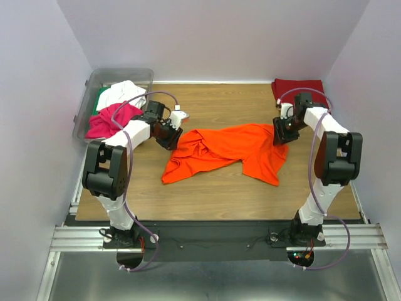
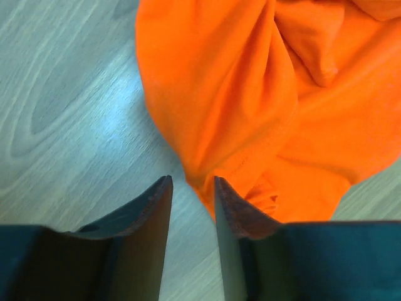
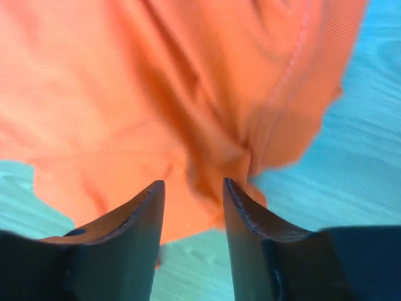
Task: Fold and stack the t-shirts
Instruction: Flatten the tshirt out
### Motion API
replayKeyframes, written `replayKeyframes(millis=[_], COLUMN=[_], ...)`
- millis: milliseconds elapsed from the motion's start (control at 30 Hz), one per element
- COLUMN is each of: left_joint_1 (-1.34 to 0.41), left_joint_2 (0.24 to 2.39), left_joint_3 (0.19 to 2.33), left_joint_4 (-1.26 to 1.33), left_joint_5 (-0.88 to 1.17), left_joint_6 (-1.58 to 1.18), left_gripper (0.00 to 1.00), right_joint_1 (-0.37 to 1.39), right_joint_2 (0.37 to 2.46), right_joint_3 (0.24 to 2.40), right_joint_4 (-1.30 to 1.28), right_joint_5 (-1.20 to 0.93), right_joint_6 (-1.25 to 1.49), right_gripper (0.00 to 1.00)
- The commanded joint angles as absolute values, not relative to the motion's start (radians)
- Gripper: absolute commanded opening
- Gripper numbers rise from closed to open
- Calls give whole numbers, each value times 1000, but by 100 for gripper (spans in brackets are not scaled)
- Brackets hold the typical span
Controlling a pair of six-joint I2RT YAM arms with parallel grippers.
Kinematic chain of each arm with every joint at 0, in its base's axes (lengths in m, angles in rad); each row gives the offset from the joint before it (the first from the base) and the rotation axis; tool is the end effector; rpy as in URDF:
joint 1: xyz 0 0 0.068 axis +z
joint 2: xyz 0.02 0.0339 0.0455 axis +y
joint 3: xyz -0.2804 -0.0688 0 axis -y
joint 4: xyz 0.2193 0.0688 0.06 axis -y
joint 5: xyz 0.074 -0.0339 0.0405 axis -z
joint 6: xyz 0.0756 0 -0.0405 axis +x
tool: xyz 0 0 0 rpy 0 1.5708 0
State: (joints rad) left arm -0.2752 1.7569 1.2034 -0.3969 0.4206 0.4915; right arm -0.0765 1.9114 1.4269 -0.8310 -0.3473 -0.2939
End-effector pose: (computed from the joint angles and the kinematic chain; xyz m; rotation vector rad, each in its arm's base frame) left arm 0.3507 -0.1311 0.2085 1.0718 2.2094 -0.4351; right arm 0.3732 -0.0028 0.1884 -0.3663 2.7759 0.4165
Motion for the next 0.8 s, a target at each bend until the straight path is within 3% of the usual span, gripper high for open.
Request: replayKeyframes(millis=[0,267,467,767], left_joint_1=[-241,-238,-238,-239], left_joint_2=[1694,1637,1628,1623], left_joint_3=[1247,1198,1172,1158], left_joint_4=[-483,-488,-480,-476], left_joint_5=[501,545,548,538], left_joint_6=[528,503,491,488], left_gripper=[48,54,54,54], right_joint_1=[-69,-2,156,247], right_joint_2=[1723,1549,1555,1637], right_joint_3=[1444,1221,1063,977], right_joint_4=[-894,-1005,-896,-782], right_joint_5=[-394,-374,-305,-198], right_joint_6=[-362,-488,-442,-399], right_gripper=[53,53,49,47])
